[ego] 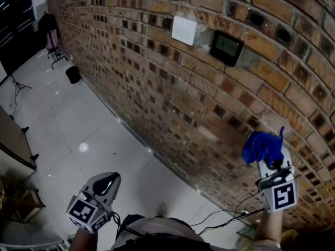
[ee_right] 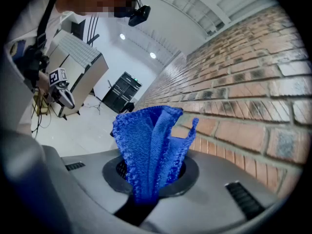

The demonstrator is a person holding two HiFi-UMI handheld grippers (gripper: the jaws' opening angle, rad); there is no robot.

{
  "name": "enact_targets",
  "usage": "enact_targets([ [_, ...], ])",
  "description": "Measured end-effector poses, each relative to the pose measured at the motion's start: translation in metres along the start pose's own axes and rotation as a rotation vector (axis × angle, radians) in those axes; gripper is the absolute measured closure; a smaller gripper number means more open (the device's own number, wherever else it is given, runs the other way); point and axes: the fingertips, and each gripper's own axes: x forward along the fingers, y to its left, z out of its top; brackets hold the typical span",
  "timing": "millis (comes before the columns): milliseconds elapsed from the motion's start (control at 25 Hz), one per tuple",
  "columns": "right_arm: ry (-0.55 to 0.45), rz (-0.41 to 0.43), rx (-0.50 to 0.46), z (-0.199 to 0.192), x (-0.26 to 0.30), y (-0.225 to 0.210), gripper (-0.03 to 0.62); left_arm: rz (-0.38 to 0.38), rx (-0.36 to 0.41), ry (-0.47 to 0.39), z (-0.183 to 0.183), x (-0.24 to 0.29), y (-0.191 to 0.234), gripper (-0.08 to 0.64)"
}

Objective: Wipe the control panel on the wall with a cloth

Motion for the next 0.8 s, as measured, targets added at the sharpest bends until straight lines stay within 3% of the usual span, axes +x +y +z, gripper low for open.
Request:
enact_targets([
  [240,-0.126,-0.140,-0.130,0.064,0.089,-0.038,0.503,-0.073,0.010,-0.013,0.017,0.069,0.054,0.554],
  [360,-0.145,-0.236,-0.287,0.102,0.119,-0.042,0.503,-0.174,0.031,-0.020,0.023,0.104,0.076,0.554],
  [520,-0.079,-0.364,-0.563,0.143,0.173,-0.046,0.503,-0.286,0.064,-0.021,0.038,0.140,0.113,0.554],
  [640,0.047,-0.494,-0.702,0.160,0.204,-0.056,0.503,-0.392,0.084,-0.009,0.047,0.158,0.137,0.554],
  [800,0.202,-0.576,-0.823,0.166,0.247,-0.059,0.503,-0.515,0.122,0.007,0.053,0.176,0.165,0.554],
])
